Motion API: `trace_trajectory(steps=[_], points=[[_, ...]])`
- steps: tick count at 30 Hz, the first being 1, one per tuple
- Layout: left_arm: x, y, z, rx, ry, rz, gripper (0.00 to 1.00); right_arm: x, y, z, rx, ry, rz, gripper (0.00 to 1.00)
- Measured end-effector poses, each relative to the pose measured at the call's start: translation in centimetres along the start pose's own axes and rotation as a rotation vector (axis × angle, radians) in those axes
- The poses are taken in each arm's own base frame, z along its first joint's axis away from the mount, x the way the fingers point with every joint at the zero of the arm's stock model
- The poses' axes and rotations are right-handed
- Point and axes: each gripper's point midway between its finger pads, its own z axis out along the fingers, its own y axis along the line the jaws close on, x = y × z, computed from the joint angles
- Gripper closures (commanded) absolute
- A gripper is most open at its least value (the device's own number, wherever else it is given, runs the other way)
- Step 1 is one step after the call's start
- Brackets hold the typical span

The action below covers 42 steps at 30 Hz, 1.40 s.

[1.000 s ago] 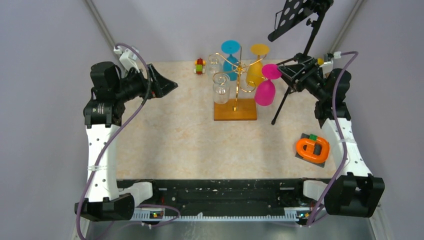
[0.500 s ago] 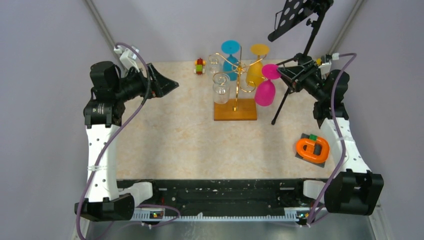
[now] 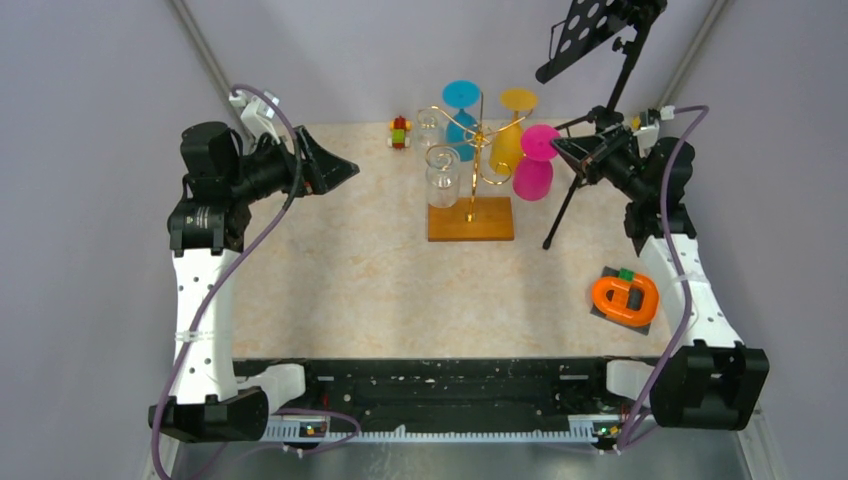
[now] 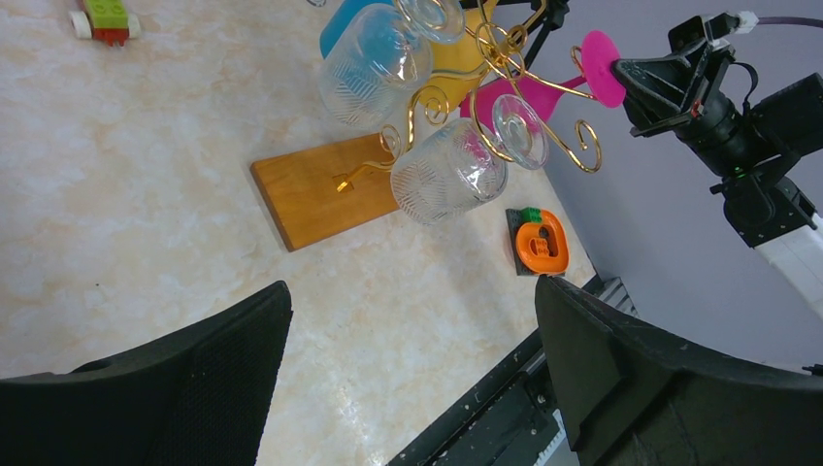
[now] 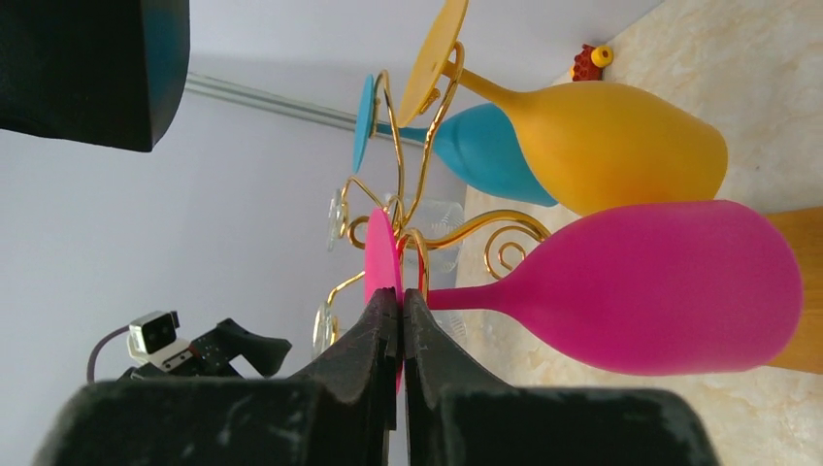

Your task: Take the wine glass off the wine glass rack

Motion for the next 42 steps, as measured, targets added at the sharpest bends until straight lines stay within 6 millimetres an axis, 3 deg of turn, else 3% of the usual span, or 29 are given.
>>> trace_trajectory(steps=[14, 24, 32, 42], points=[[0.4, 0.2, 0.3, 0.002, 0.010, -0.006, 0.02, 1.9, 3.7, -1.4, -0.052, 0.002, 0.007, 1.00], [0.6, 0.3, 0.4, 0.004, 0.014, -0.007, 0.02, 2.8, 2.8, 0.7, -0.019, 0.026, 0.022, 1.00], [0.7, 0.4, 0.5, 0.002, 0.014, -0.008, 0.02, 0.9, 3.0, 2.2, -0.005, -0.030, 0.008, 1.00], [0.7, 0.3, 0.5, 0.002, 0.014, -0.007, 0.01, -0.4, 0.8, 3.8, 0.068, -0.091, 0.031, 1.00]])
